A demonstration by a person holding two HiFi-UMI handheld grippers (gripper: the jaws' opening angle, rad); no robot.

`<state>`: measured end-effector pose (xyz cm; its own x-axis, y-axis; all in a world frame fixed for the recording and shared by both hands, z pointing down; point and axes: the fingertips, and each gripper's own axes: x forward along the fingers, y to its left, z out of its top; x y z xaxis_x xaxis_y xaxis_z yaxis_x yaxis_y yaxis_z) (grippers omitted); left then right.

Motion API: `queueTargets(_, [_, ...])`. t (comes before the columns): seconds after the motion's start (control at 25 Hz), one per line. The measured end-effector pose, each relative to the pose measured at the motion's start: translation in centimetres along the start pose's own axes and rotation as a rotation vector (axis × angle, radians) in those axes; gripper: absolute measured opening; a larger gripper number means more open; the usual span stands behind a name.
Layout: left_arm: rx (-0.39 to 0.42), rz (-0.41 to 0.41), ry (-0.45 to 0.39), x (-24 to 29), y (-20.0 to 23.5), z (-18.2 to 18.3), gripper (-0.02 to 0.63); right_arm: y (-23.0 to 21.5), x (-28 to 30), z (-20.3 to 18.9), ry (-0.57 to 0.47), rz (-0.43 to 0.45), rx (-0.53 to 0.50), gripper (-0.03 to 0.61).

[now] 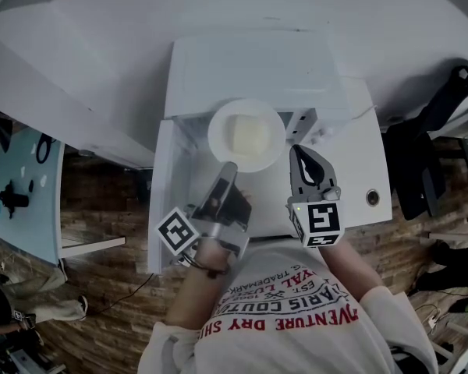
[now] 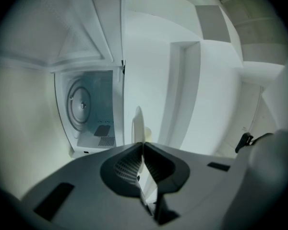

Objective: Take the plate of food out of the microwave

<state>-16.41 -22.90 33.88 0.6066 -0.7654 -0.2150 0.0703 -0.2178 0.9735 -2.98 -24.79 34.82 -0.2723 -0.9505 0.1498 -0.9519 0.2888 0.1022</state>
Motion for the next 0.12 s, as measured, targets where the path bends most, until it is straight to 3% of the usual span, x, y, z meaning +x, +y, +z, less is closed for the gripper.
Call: queueTargets(0.12, [0.005,-0.005,0.0,0.22,0.03,0.13,0.014,-0.15,0.12,0.01,0.001,0.004,0.005,0.012])
